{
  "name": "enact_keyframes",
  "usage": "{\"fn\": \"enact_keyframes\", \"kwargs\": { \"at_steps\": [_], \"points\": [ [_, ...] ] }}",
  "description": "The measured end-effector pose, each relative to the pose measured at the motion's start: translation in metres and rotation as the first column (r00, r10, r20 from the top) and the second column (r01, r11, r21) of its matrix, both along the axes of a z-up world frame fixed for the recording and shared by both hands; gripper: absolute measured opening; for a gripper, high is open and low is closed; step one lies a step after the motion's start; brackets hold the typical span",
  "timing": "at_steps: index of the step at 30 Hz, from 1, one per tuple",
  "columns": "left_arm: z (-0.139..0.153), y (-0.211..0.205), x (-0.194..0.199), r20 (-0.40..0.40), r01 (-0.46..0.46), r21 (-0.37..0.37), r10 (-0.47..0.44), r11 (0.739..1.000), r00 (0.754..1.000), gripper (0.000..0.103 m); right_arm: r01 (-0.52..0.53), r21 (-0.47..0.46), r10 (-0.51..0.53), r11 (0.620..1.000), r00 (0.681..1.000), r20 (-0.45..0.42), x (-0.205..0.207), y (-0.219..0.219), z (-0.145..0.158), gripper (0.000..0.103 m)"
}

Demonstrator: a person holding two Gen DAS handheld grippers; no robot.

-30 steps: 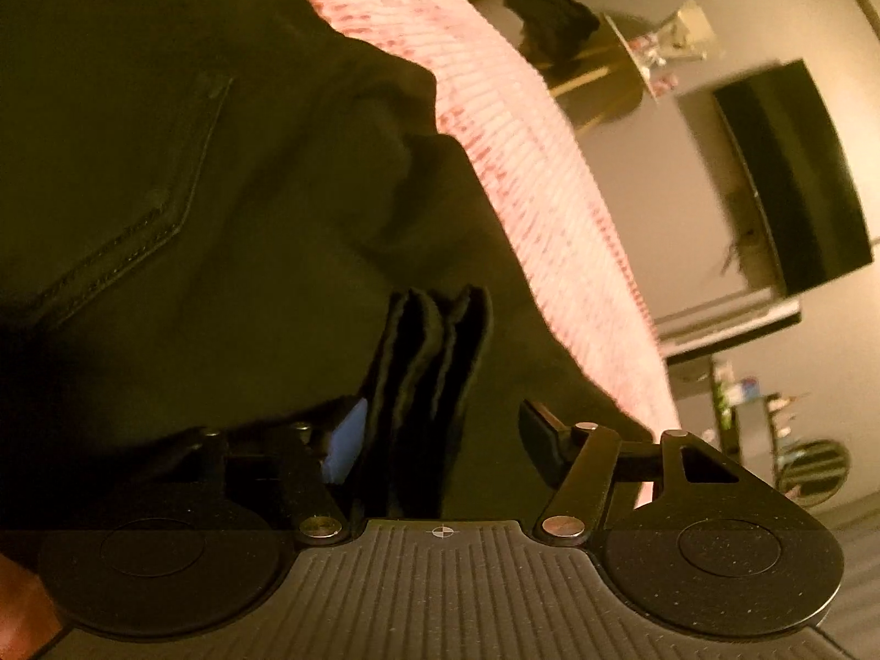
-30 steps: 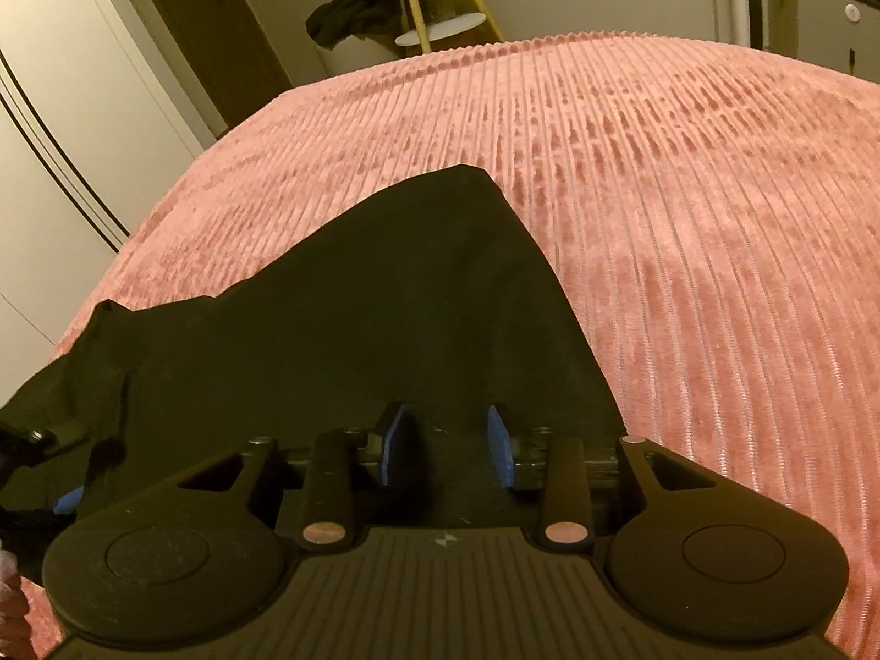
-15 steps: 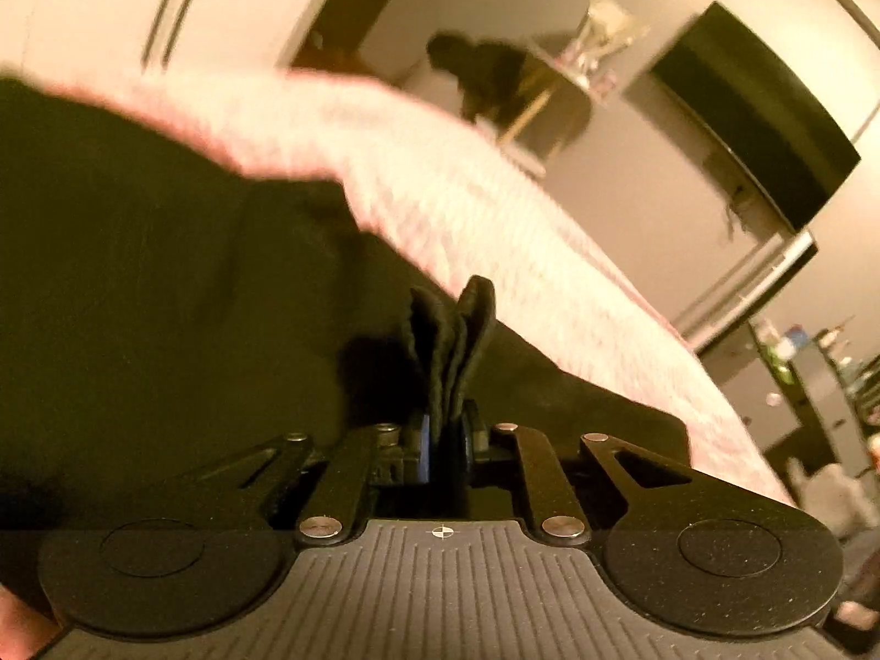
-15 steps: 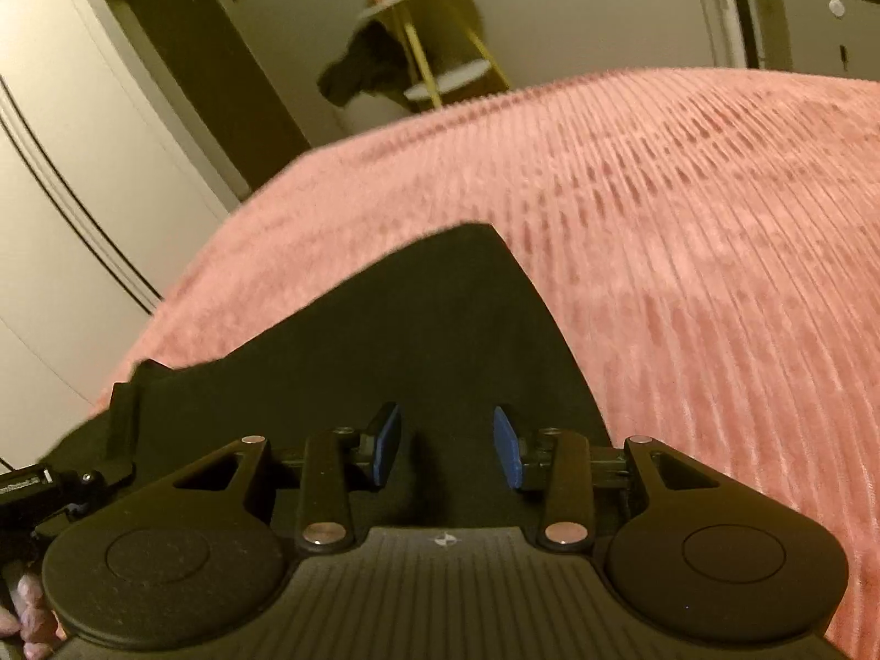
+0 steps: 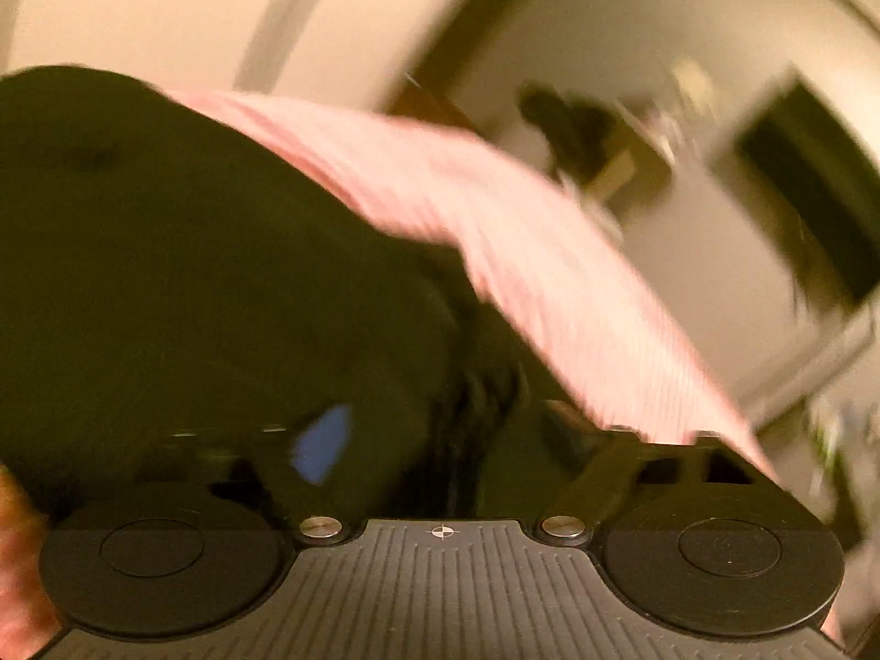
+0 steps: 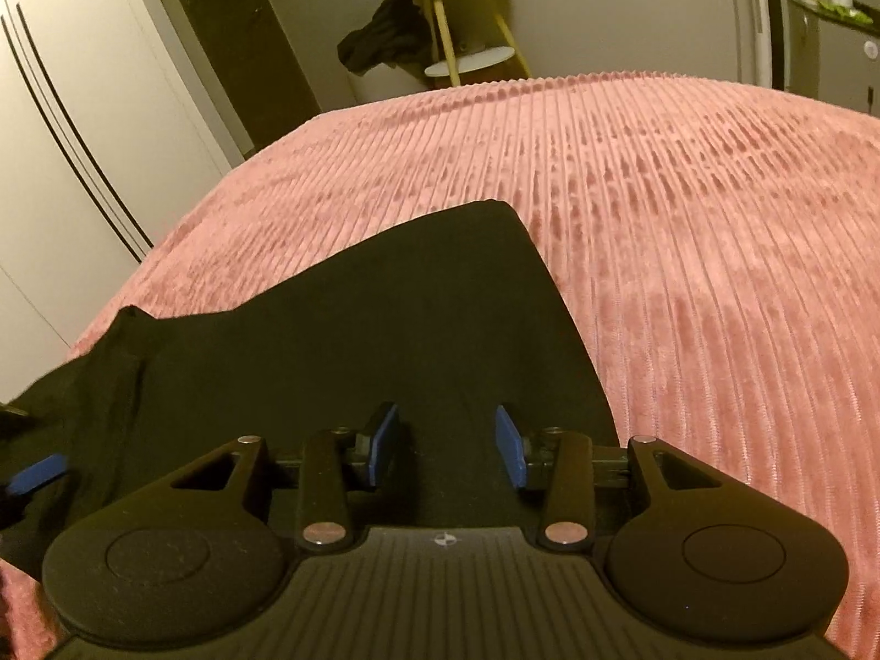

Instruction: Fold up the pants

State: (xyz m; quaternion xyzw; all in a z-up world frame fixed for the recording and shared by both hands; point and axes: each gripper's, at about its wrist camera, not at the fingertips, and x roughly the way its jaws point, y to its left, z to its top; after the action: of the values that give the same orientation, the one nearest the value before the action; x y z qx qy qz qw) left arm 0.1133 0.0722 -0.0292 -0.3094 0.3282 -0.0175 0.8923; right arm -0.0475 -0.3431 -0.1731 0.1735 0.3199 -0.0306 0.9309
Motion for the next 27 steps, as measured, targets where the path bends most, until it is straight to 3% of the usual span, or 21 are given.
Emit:
{"fn": "enact_keyframes", "kwargs": {
  "at_steps": [5,9,14,18,23,27],
  "points": [
    [0.028,0.085,-0.05,0.084,-0.215,-0.102,0.224,0.971,0.971,0.102,-0.009,0.013,0.009,1.0,1.0,0.004,-0.002,-0.001,0.002,0.043],
    [0.014,0.15,-0.074,0.0,-0.366,-0.181,0.372,0.913,0.928,0.102,-0.015,0.044,0.014,0.999,1.0,0.028,-0.005,-0.004,0.006,0.052],
    [-0.02,0.196,-0.087,-0.097,-0.469,-0.278,0.461,0.839,0.882,0.099,0.02,0.114,-0.025,0.993,0.999,0.045,-0.009,-0.017,0.008,0.056],
    [-0.041,0.212,-0.08,-0.146,-0.463,-0.26,0.439,0.848,0.887,0.079,0.026,0.12,-0.032,0.992,0.999,0.044,-0.009,-0.018,0.008,0.057],
    [-0.049,0.219,-0.06,-0.1,-0.419,-0.23,0.407,0.878,0.908,0.079,0.021,0.097,-0.025,0.995,0.999,0.037,-0.007,-0.014,0.007,0.059],
    [-0.067,0.228,-0.063,-0.089,-0.422,-0.288,0.415,0.859,0.906,0.079,0.023,0.101,-0.026,0.995,0.999,0.035,-0.005,-0.014,0.006,0.06]
  ]
}}
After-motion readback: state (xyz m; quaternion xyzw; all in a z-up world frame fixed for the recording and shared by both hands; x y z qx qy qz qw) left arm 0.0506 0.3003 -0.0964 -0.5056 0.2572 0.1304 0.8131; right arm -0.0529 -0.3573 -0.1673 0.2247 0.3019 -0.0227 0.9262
